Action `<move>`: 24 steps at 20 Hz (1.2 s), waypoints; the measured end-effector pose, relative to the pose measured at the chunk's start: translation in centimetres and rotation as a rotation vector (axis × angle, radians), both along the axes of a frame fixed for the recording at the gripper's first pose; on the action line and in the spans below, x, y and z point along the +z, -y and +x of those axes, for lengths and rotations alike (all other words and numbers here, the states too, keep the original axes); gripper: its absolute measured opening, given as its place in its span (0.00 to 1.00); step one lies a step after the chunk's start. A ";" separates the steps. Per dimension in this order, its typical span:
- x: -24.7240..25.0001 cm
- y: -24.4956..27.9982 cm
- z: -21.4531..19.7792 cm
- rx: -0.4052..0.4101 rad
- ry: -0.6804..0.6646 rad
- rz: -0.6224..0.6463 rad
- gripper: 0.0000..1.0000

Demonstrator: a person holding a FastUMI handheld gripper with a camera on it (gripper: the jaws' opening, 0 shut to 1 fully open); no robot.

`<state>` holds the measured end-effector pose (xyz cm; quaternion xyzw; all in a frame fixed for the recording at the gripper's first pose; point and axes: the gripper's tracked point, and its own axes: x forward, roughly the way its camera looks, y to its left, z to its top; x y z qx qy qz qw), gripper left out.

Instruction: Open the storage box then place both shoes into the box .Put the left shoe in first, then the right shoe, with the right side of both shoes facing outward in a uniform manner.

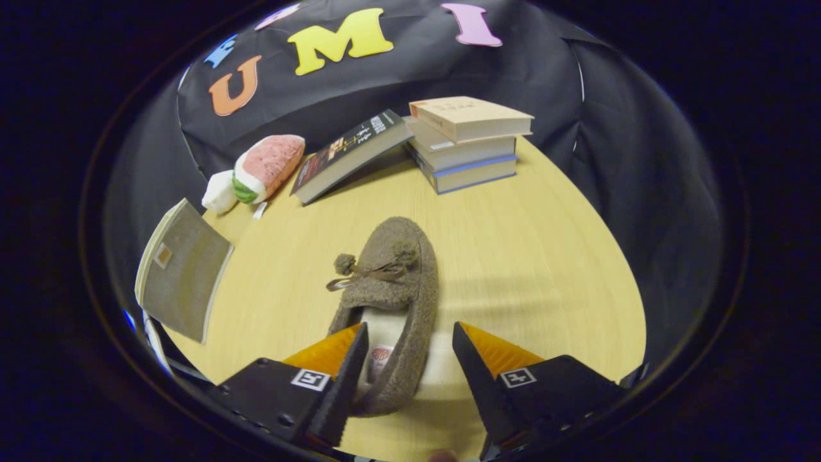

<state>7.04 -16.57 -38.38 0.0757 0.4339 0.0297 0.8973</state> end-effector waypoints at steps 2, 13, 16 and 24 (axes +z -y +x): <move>-0.2 0.2 0.5 -0.028 -0.019 0.012 0.65; 0.2 0.0 0.0 -0.205 -0.102 0.165 0.00; 1.9 -1.0 -0.6 -0.235 -0.086 0.186 0.00; 11.4 -9.2 -2.3 -0.269 0.026 0.210 0.00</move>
